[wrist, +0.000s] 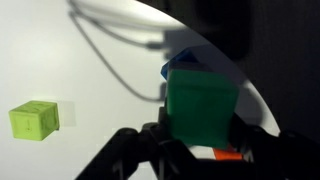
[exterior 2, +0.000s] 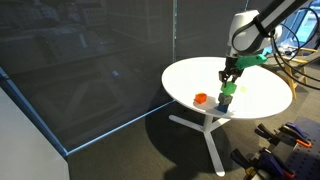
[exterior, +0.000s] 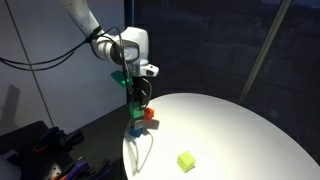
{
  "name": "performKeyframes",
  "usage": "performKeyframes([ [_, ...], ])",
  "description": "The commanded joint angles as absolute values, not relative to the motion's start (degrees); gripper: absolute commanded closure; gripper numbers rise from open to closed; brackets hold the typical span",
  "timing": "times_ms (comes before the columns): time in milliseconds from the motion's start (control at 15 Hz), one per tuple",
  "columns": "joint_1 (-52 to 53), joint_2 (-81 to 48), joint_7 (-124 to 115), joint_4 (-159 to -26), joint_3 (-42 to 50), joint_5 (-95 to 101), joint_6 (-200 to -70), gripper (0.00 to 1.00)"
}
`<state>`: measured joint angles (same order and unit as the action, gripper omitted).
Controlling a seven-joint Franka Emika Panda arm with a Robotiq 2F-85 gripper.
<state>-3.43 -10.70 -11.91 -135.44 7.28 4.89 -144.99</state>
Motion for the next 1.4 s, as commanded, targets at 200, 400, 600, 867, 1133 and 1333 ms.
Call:
performKeyframes([
  [200,-3.5,-10.7,-11.7,-135.9,7.6,6.1,-145.9,0.69],
  [400,-3.5,-10.8,-11.7,-135.9,7.6,6.1,-145.9,0.69],
  [600,-3.5,-11.0,-11.7,-135.8,7.7,6.1,-145.9,0.69],
  [867,-3.5,-11.5,-11.7,-135.8,7.7,6.0,-145.9,0.69],
  [1133,-3.5,-11.6,-11.7,-135.7,7.7,5.9,-145.7,0.69],
  [1333,-3.5,-11.6,-11.8,-135.7,7.8,5.8,-145.6,0.12],
])
